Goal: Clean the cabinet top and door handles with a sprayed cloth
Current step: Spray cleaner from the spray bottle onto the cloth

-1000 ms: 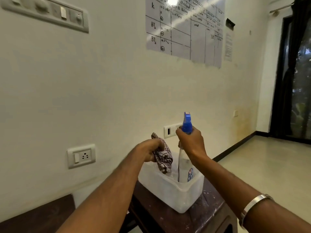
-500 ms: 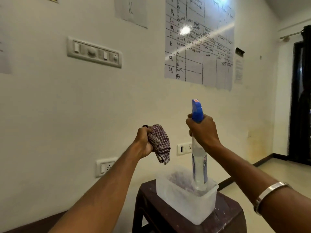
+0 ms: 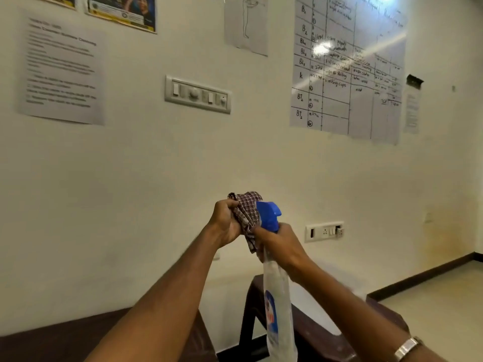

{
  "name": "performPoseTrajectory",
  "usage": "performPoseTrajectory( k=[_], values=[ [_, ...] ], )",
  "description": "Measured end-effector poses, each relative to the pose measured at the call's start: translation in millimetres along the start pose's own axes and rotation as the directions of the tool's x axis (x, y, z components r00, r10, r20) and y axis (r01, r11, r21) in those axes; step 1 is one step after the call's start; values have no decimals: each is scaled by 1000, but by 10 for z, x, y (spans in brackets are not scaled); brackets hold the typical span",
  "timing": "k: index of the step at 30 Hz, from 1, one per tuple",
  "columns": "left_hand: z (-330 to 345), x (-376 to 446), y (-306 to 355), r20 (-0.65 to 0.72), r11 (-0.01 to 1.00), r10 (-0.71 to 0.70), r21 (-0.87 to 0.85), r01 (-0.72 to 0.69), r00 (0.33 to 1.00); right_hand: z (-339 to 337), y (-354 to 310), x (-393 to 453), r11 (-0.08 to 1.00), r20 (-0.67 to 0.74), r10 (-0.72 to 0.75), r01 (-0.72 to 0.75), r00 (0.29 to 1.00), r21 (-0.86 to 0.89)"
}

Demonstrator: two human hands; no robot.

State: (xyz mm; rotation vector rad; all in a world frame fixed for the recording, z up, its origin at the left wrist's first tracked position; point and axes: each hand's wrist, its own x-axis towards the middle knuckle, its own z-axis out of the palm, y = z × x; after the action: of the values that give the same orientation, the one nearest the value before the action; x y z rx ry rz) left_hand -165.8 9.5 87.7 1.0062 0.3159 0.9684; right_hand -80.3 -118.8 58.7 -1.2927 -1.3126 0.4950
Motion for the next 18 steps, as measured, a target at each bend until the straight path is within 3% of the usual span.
performPoseTrajectory(
  k=[7, 12, 18],
  values=[
    [-261, -56, 35, 0, 999, 3, -39, -3, 1000, 308, 33, 46, 999, 41, 35, -36, 999, 12],
    [-347, -67, 75, -6, 995, 18, -93, -19, 1000, 261, 65, 90, 999, -29, 28, -27, 999, 34],
    [-448, -75, 93, -11, 997, 17, -73, -18, 1000, 189, 115, 110, 999, 21, 47, -47, 999, 17]
  ],
)
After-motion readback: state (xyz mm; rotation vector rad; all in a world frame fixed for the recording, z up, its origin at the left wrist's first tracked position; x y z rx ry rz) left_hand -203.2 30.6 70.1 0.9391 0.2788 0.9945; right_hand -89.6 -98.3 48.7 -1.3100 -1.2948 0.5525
